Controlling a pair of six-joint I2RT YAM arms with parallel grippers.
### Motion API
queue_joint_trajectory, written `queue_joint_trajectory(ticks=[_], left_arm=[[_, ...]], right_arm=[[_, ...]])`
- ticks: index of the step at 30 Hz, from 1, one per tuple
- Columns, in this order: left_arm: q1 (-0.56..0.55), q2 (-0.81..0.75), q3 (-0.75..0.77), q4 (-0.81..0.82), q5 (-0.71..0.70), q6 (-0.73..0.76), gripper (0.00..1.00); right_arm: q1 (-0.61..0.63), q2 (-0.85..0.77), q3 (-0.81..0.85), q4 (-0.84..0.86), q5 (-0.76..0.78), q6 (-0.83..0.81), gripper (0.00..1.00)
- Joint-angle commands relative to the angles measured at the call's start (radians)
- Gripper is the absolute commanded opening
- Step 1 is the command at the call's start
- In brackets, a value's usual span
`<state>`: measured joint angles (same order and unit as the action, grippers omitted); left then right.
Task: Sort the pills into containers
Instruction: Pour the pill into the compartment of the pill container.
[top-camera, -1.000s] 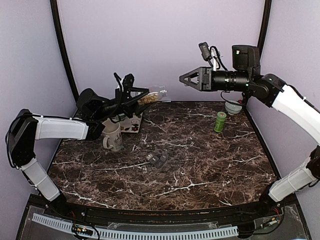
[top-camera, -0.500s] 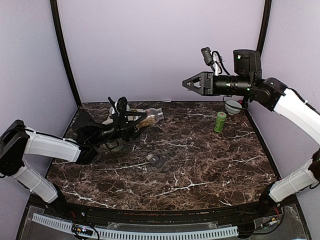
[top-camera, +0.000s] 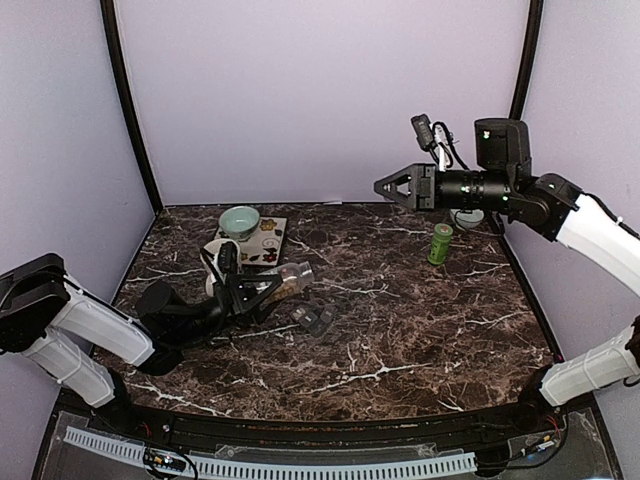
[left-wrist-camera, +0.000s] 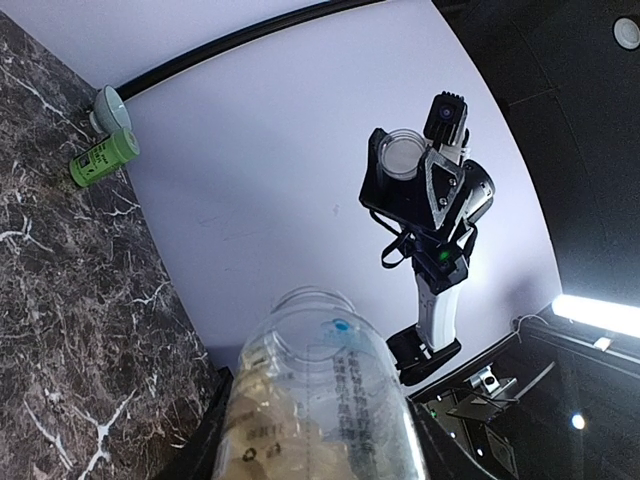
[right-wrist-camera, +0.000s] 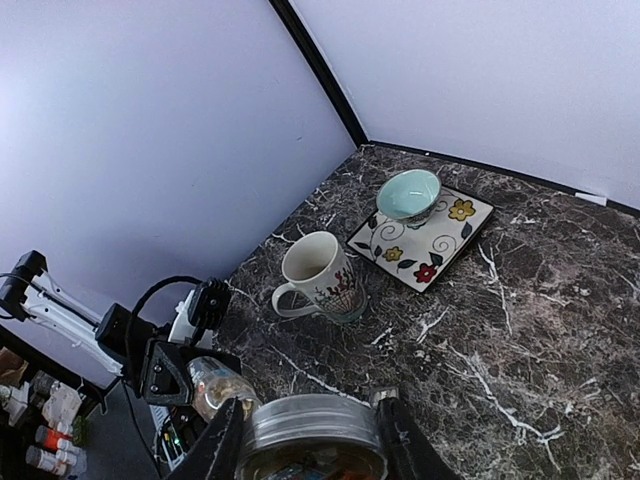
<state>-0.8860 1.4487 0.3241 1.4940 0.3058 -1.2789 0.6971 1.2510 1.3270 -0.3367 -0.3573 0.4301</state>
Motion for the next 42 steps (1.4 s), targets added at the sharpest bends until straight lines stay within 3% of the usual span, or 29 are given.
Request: queue_joint_trajectory(ticks=[1,13,42], left_arm=[[-0.046,0.036,-0.055,0.195,-0.116,0.061,0.0],[-0.138,0.157,-0.085,0.247,-0.243,0.13,0.0],[-0.121,0.323,-0.06,0.249,-0.325,0.092,0.0]], right_arm=[[-0.005,-0.037,-0.035,0.05,0.022,0.02,0.37],[-0.005,-0.089,-0.118,0.057,0.046,0.027,0.36],[-0.005,-0.133,-0.168,0.065,0.041,0.033,0.36]])
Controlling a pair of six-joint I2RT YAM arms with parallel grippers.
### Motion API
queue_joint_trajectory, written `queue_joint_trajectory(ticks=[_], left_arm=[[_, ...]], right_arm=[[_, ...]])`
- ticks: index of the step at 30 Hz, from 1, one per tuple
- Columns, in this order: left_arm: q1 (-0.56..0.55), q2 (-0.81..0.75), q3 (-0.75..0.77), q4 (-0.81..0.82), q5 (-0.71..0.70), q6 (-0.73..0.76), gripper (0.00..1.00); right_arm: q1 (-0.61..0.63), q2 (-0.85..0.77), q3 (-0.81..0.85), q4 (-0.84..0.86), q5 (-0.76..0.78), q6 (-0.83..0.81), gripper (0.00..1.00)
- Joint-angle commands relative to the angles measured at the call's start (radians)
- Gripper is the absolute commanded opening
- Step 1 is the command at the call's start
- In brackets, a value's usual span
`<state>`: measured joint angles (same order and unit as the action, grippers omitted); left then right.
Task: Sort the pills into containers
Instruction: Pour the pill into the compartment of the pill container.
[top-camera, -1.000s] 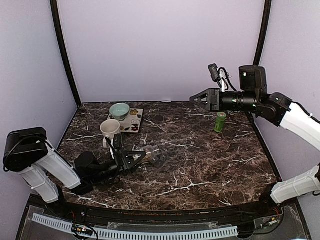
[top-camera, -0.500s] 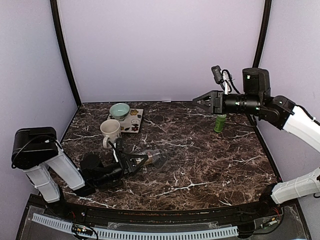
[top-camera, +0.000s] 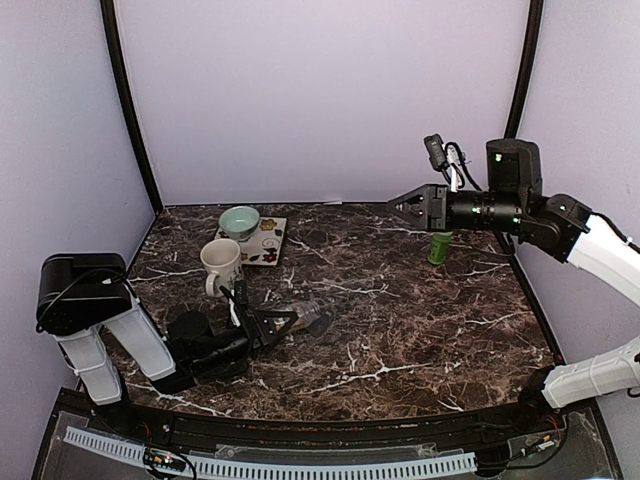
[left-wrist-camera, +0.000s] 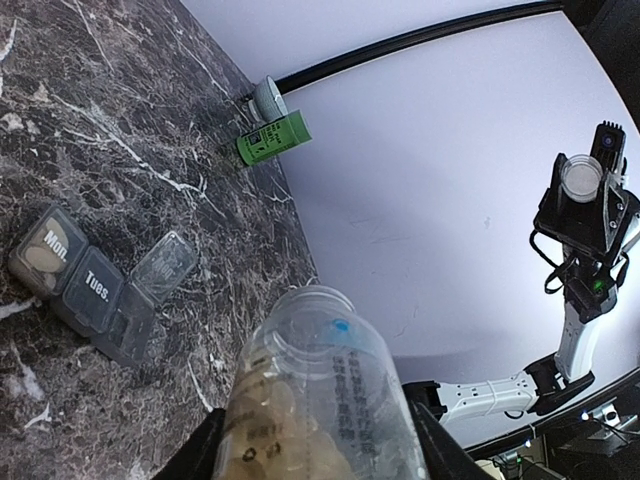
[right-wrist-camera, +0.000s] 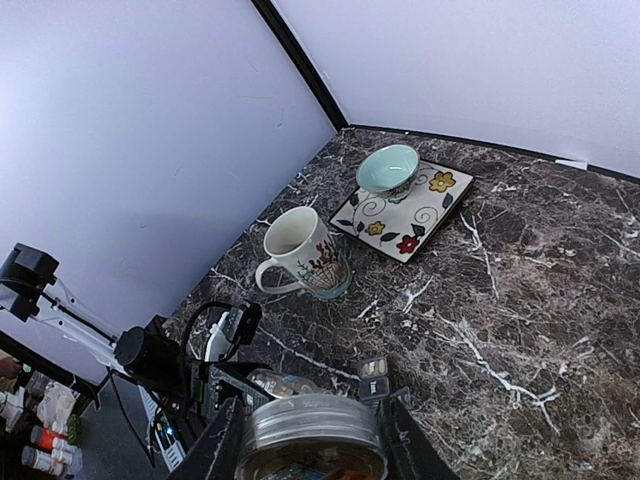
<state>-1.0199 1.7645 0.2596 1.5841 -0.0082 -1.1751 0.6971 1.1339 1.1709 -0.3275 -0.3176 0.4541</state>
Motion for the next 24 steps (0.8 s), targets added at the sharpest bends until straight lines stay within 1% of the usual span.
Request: queue_joint_trajectory(ticks=[1,11,24], left_arm=[[0.016,0.013,0.006,0.159,-0.01,-0.014,0.0],[0.049,0.046,0.012,0.158,0.013,-0.026,0.0],[0.101,0.113,0.051,0.159,0.092,-0.056,0.0]], right_arm=[[-0.005,-0.016,-0.012,0.056,0.002,0.009,0.36],[-0.007,0.006,-0.011,0.062,-0.005,0.005,0.36],[-0.011,0.05,0.002,0.08,-0.018,-0.001,0.36]])
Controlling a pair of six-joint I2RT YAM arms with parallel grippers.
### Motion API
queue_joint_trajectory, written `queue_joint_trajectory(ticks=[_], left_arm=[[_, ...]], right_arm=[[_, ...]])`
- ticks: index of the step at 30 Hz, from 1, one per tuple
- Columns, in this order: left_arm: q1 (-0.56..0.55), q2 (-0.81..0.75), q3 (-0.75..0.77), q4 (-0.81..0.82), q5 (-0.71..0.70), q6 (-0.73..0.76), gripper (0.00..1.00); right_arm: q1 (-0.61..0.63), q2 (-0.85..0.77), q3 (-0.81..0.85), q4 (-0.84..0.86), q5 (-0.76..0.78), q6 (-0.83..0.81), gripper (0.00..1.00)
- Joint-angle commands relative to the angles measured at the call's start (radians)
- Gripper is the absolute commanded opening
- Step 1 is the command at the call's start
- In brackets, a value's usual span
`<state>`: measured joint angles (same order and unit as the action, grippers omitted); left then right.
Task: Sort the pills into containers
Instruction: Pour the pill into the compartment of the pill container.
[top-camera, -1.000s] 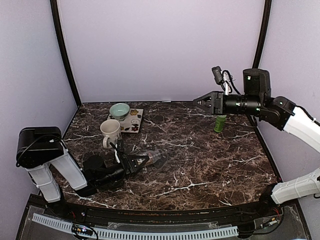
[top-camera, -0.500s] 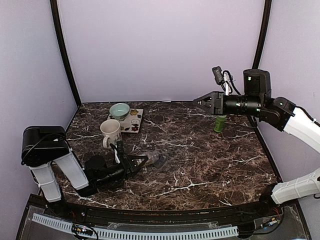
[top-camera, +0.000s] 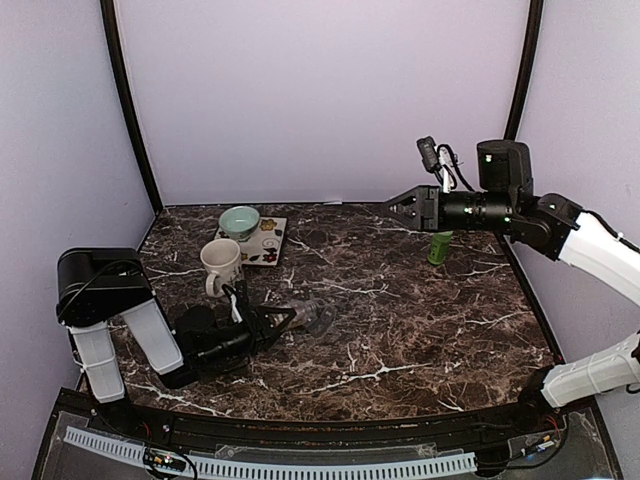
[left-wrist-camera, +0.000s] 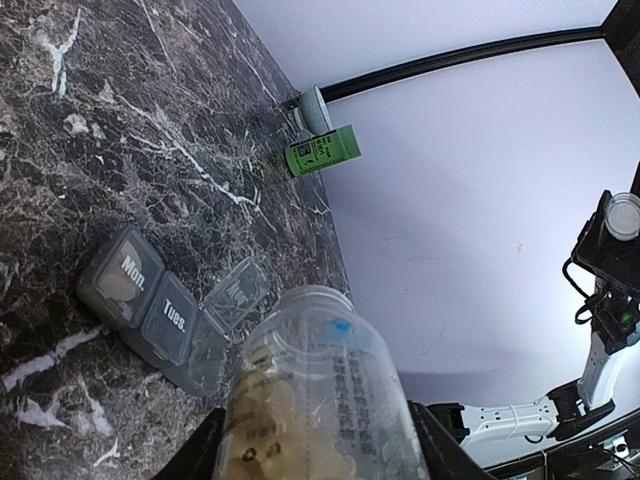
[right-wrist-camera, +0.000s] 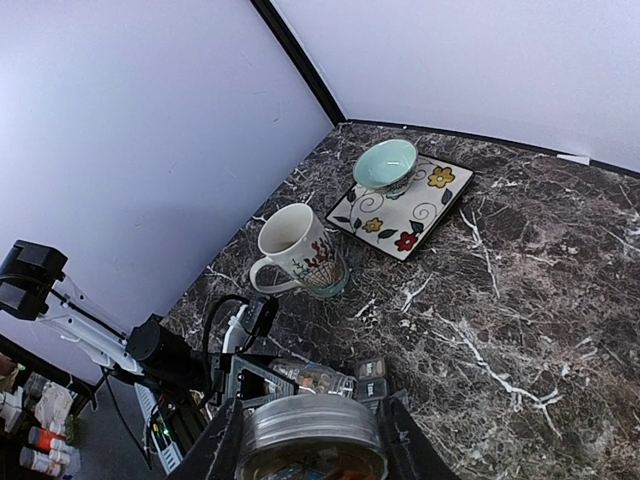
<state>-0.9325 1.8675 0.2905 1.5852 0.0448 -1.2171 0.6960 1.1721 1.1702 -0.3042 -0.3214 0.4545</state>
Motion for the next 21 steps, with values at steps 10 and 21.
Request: queue_joint_trajectory(ticks=[10,21], left_arm=[[0.044,0.05,0.043,0.157,0.093,-0.03,0.0],[0.064,0.065,0.035,0.157,0.132,-0.036,0.0]], right_arm=[[-0.024,0.047,0.01,0.079,-0.028,-0.003,0.36],[-0.038,0.082,0.023,0.093,-0.047,-0.002,0.36]])
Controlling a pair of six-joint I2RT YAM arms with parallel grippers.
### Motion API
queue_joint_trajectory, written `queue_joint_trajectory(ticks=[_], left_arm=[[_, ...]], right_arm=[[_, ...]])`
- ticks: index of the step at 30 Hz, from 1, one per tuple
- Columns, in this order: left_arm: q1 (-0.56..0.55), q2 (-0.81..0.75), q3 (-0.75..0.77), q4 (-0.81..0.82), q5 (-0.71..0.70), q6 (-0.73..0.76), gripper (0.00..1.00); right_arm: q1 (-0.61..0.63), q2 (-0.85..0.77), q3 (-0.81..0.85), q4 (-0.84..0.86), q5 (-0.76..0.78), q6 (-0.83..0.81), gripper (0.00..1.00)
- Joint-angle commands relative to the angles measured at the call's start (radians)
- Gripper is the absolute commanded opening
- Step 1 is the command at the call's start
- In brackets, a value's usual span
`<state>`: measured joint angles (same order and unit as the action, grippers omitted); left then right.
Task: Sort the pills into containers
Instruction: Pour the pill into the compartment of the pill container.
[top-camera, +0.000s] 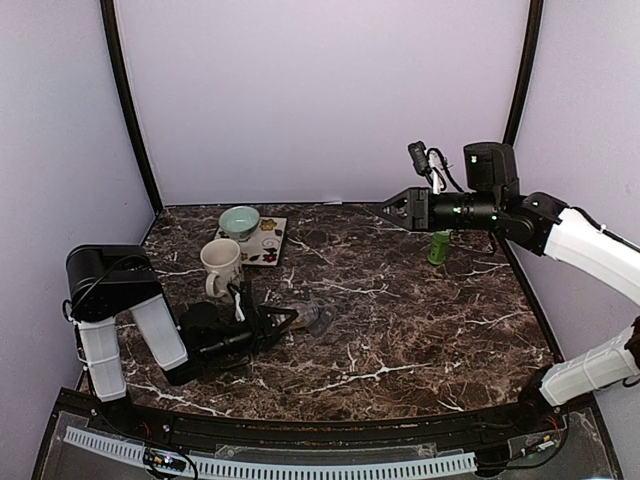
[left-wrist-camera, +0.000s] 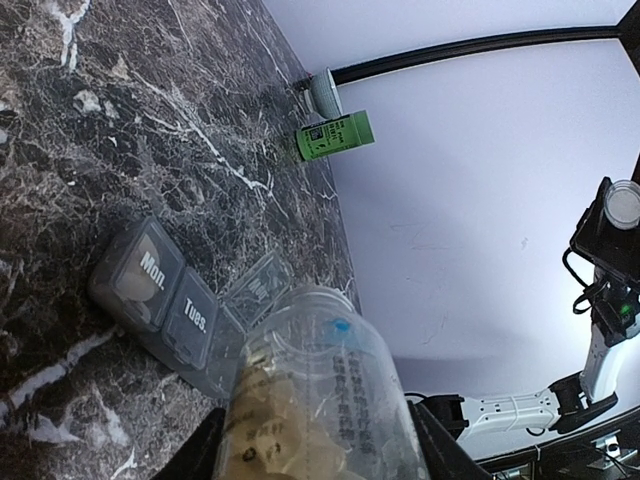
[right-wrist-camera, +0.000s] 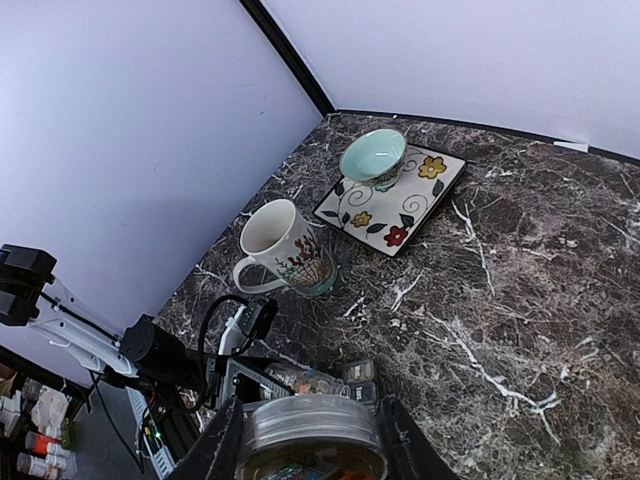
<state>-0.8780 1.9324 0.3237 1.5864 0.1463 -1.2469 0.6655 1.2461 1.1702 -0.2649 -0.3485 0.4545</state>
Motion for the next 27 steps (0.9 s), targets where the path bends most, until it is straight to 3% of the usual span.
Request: queue_joint_trajectory(ticks=[1,27], left_arm=[[0.01,0.001,0.001,0.156,0.033,-0.006,0.0],[0.007,0.016,0.009,0.155,0.038,-0.013,0.0]], right_arm=[[-0.007,0.009,0.024,0.055,-0.021,-0.001,0.36],[-0.016,-0.01,0.01,0.045,-0.031,-0.006,0.36]])
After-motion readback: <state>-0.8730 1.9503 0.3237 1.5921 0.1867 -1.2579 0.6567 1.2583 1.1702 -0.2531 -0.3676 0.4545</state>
